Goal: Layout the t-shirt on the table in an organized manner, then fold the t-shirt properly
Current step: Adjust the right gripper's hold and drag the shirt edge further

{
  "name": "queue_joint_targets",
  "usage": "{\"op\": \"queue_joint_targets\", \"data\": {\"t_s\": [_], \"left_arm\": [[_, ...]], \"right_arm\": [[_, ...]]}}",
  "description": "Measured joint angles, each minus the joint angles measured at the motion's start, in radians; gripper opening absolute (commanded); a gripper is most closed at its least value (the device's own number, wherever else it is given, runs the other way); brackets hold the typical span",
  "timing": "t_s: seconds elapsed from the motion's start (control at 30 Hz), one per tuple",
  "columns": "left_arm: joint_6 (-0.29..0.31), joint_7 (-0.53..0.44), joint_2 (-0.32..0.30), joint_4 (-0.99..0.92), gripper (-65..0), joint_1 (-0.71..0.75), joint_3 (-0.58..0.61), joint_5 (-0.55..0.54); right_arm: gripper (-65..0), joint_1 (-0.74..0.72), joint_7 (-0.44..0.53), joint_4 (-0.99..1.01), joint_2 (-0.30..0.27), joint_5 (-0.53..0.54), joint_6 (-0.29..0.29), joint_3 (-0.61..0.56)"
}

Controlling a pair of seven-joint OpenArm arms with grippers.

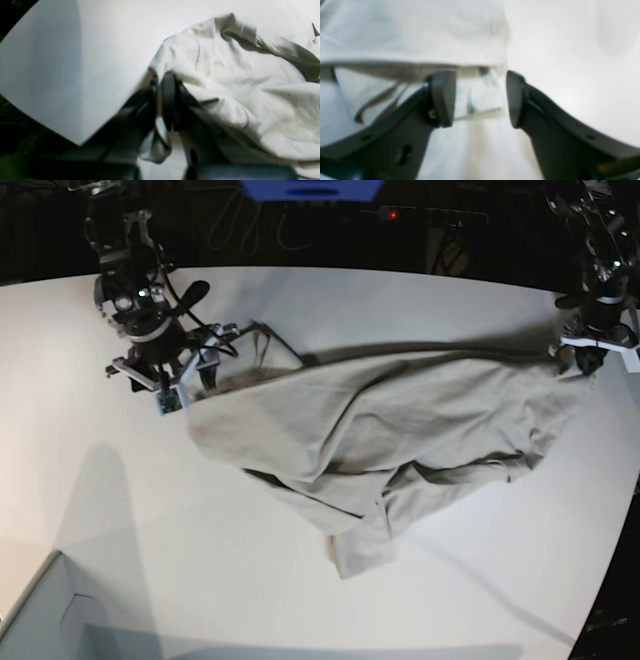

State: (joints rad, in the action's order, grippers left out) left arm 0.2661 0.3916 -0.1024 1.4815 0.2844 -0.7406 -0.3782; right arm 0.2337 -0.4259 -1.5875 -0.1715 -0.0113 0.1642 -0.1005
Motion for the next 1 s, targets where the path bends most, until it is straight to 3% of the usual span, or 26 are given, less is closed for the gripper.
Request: {"op": "queue_joint_targets", "data": {"t_s": [0.1, 0.2, 0.33, 0.5, 1.0], "left_arm": [[0.000, 0.000, 0.000, 0.000, -65.0, 0.000, 0.000, 0.000], [0.000, -0.001, 0.000, 0.000, -65.0, 0.000, 0.000, 0.000], [0.000, -0.003, 0.000, 0.000, -65.0, 0.000, 0.000, 0.000], [0.000, -0.003, 0.000, 0.000, -65.0, 0.000, 0.000, 0.000], [0.000, 0.000, 0.000, 0.000, -65.0, -0.011, 0.000, 0.000]], "right_arm": [[-25.8, -0.033, 0.008, 0.048, 0.001, -0.032, 0.000, -0.002], [-25.4, -0.092, 0.018, 0.135, 0.009, -0.179, -0.001, 0.000], [-25.4, -0.108, 0.129, 0.218, 0.034, -0.303, -0.001, 0.001], [-25.4, -0.103, 0.193, 0.235, 0.036, -0.404, -0.001, 0.002], [-25.6, -0.132, 0.192, 0.269, 0.051, -0.404, -0.002, -0.037]]}}
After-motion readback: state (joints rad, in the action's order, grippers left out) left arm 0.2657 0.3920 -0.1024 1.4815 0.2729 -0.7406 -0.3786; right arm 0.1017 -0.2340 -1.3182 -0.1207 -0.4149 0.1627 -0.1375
